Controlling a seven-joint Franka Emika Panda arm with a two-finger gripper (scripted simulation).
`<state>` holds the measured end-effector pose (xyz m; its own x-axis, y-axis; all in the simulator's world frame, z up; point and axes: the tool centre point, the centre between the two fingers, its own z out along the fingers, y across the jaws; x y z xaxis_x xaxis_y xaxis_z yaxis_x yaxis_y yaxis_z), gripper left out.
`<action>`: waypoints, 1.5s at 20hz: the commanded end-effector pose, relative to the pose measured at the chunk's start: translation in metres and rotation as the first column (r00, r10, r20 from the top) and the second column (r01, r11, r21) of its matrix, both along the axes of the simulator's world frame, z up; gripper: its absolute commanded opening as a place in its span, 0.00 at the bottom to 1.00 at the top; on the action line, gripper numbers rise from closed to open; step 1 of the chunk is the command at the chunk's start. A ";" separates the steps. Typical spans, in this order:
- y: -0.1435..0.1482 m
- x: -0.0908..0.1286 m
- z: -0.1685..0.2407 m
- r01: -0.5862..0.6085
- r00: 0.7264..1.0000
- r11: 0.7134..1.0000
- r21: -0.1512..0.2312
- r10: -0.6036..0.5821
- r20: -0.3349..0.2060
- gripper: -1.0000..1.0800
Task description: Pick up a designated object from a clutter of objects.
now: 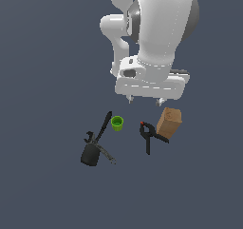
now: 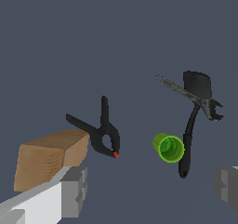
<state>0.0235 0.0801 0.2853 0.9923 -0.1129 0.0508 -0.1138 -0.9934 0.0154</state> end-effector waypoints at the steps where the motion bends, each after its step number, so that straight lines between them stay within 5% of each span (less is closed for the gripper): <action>1: 0.023 -0.001 -0.015 0.020 1.000 1.000 0.003 -0.020 -0.007 0.96; 15: 0.126 -0.023 -0.080 0.109 0.993 0.994 0.018 -0.108 -0.041 0.96; 30: 0.144 -0.031 -0.100 0.124 0.991 0.992 0.021 -0.123 -0.049 0.96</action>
<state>-0.0067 0.2242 0.1890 0.9720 -0.2351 0.0008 -0.2351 -0.9720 -0.0001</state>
